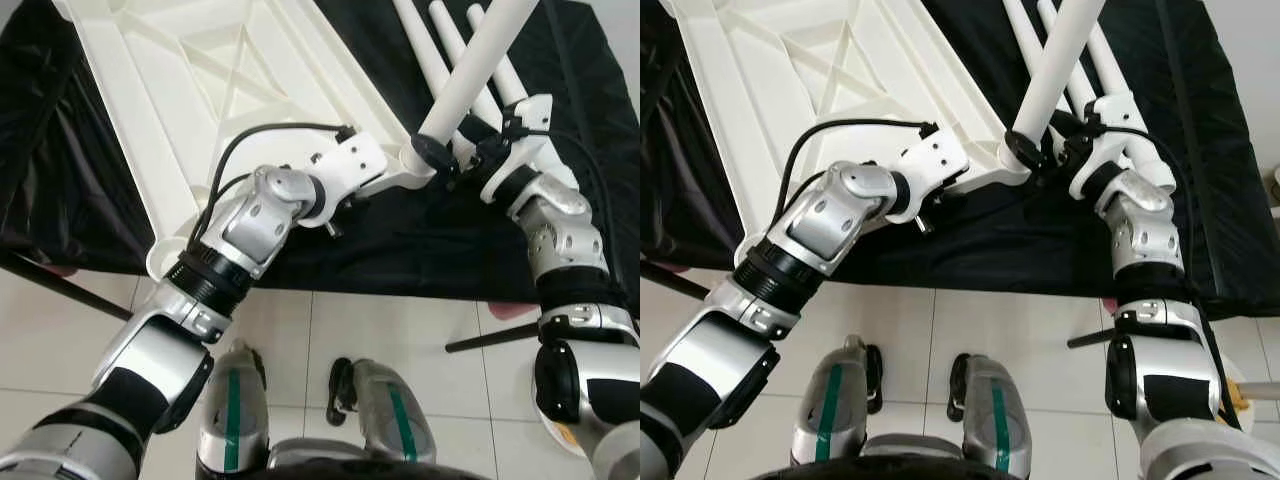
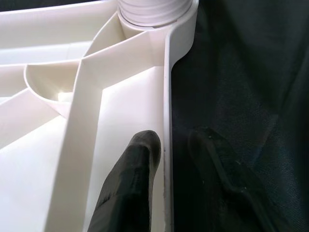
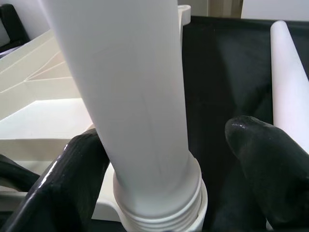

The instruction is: Building children table

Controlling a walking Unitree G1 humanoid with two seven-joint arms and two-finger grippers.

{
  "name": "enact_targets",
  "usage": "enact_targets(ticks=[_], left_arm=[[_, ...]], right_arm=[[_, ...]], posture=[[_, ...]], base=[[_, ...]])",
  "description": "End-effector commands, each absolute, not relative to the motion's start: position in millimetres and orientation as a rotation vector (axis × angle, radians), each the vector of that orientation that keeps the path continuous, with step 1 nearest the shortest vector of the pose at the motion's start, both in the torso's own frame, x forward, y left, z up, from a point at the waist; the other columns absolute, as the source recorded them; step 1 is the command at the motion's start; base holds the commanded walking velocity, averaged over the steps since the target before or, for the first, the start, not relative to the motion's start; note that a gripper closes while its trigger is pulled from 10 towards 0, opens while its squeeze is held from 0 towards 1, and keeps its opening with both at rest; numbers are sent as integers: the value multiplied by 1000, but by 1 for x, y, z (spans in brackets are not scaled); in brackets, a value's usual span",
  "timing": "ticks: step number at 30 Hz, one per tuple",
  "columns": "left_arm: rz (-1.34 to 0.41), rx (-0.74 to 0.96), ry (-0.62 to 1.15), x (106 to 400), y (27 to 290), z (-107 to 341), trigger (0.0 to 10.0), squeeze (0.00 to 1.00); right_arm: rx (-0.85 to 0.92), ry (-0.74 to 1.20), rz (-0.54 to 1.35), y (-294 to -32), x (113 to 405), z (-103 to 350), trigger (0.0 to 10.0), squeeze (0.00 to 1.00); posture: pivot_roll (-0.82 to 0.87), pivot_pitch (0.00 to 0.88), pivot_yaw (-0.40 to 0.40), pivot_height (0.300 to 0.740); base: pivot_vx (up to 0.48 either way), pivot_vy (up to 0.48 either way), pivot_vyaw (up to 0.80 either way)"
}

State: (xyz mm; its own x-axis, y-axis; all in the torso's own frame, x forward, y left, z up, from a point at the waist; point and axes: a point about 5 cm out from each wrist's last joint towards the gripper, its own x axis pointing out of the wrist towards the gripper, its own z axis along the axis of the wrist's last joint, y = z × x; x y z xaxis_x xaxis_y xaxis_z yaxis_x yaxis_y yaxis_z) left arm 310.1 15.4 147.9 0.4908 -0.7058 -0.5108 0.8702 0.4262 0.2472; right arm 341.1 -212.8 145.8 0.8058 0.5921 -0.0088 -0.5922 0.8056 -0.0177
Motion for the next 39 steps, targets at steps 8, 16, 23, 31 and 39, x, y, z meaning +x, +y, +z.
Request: enact_targets(ticks=[8, 16, 23, 31, 39], left_arm=[[-1007, 531, 344, 313, 16, 151, 10000, 0], [-1005, 529, 341, 314, 15, 153, 10000, 0], [-1007, 523, 340, 314, 14, 153, 10000, 0], [-1009, 525, 341, 313, 15, 153, 10000, 0], [-1009, 521, 346, 312, 16, 152, 10000, 0]], right_arm=[[-27, 12, 672, -208, 350, 141, 9686, 0], [-27, 30, 693, -204, 352, 132, 0, 0], [-24, 22, 681, -205, 352, 130, 0, 0], [-7, 3, 662, -204, 352, 128, 0, 0], [11, -18, 622, -198, 352, 127, 10000, 0]], posture=[[39, 0, -29, 740], [37, 0, -27, 740], [34, 4, -24, 740], [34, 12, -19, 740], [40, 23, -27, 740]], base=[[0, 0, 0], [0, 0, 0], [0, 0, 0], [0, 0, 0], [0, 0, 0]])
